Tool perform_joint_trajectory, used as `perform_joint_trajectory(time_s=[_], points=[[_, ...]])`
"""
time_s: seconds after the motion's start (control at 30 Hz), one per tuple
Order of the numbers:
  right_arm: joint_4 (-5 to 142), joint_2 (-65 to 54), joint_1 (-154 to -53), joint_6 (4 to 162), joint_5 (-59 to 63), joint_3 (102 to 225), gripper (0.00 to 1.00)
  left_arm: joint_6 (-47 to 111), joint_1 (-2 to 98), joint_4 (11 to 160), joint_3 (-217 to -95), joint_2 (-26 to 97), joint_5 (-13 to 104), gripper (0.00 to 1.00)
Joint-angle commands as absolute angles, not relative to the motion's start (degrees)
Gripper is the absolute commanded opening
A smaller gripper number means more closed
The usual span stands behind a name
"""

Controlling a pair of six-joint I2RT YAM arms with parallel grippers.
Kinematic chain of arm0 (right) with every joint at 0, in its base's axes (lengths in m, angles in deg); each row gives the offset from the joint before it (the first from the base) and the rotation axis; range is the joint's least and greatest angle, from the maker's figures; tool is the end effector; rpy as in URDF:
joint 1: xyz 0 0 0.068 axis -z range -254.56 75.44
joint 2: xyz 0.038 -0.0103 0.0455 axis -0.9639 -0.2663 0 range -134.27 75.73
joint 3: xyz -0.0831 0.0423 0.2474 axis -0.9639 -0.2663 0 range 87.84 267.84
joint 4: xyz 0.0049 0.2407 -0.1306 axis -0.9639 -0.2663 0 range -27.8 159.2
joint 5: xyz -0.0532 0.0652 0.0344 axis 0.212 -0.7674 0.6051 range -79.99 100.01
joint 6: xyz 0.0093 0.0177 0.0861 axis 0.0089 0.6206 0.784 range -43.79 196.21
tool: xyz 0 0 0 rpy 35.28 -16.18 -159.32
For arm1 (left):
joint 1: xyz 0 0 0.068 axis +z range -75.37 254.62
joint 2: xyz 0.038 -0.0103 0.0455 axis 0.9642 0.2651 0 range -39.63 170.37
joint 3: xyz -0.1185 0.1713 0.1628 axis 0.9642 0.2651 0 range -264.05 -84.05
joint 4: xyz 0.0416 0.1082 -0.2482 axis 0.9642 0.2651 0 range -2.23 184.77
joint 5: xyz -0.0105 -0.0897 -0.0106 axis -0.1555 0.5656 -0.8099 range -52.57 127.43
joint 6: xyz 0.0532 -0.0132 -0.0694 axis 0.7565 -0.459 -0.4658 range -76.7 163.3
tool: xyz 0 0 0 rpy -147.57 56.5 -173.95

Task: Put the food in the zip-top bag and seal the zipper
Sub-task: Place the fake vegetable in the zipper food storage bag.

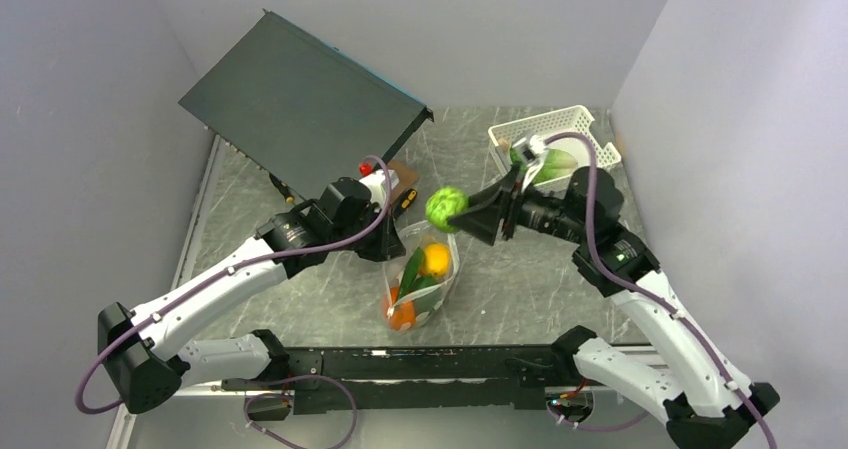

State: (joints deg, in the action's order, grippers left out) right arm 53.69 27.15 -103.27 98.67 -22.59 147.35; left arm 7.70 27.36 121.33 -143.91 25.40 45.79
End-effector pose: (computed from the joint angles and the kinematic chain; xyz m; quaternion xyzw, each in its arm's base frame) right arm 0.1841 0.1491 0.4017 -0.2286 0.6938 0.4672 0.4981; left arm 0.1906 -0.2232 0.2864 0.1228 0.8913 -0.3348 0.2799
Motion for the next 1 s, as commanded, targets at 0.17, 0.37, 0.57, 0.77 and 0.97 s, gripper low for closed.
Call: perform_joint_trajectory(time_s=[0.17,0.37,0.57,0.77,0.97], points=[[45.1,21.6,-123.4,88.2,-4.8,149.4,0.29,8.0,27.5,120.9,-147.2,24.0,45.0,0.00],[41.0,19.6,-129.3,85.2,6.1,150.9,0.39,8.0,27.5,121.6,-146.7,23.8,45.0,0.00],[40.3,17.4,-131.0,85.9,14.7,150.6,0.60,8.0,27.5,122.3,-147.0,23.2,44.5,0.00],[41.7,16.6,-131.9,85.3,15.0,151.3,0.77,8.5,27.5,123.3,-147.7,23.1,43.9,0.00],[42.8,16.3,-132.0,85.1,15.3,154.1,0.79,8.4,27.6,123.8,-147.5,23.6,43.7,0.00]])
